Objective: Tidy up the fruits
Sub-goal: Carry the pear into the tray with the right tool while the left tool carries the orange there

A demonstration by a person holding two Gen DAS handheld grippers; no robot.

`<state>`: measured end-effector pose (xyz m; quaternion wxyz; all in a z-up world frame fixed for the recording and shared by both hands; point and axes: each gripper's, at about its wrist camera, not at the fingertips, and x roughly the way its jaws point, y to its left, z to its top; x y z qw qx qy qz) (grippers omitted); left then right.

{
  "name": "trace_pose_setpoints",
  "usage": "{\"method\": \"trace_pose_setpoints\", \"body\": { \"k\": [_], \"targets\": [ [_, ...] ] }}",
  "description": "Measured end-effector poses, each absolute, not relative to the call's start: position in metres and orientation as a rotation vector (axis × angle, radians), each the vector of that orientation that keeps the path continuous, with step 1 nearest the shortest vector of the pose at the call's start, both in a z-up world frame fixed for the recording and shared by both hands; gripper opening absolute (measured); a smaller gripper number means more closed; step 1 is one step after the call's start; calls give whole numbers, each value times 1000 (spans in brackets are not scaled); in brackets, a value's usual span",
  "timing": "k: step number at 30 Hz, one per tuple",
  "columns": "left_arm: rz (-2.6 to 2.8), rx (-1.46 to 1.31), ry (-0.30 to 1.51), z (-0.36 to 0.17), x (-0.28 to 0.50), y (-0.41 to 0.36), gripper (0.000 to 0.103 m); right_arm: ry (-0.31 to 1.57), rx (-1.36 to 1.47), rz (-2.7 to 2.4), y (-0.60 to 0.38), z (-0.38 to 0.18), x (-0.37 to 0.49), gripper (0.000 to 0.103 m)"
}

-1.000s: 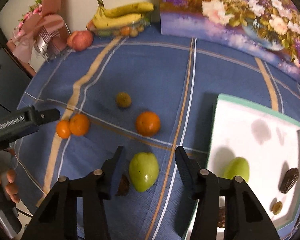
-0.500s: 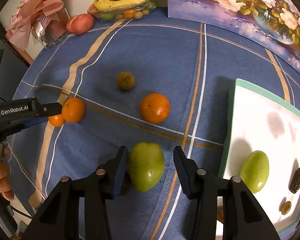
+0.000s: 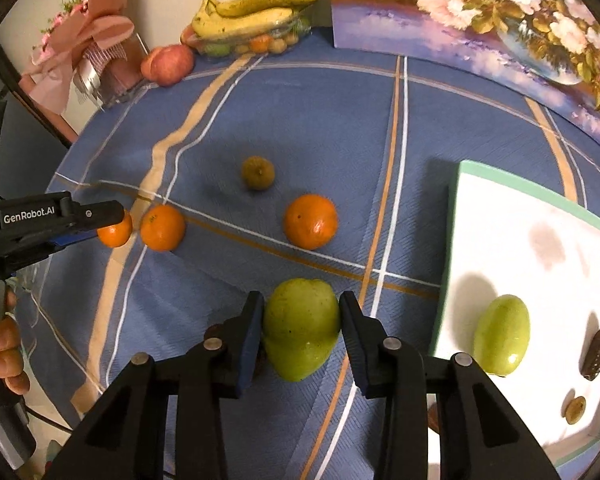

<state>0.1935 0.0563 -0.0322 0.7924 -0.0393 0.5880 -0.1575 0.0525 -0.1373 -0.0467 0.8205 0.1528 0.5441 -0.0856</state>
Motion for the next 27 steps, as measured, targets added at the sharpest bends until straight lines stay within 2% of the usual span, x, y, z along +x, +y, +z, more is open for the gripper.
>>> {"method": "trace_pose_setpoints", "body": {
  "k": [7, 27],
  "targets": [
    [-343, -48, 1184, -2, 179, 53, 35, 1122, 324, -206, -146, -22, 32, 40],
    [-416, 93, 1095, 33, 134, -8, 35, 1055, 415, -351, -206, 5, -35, 40]
  ]
}}
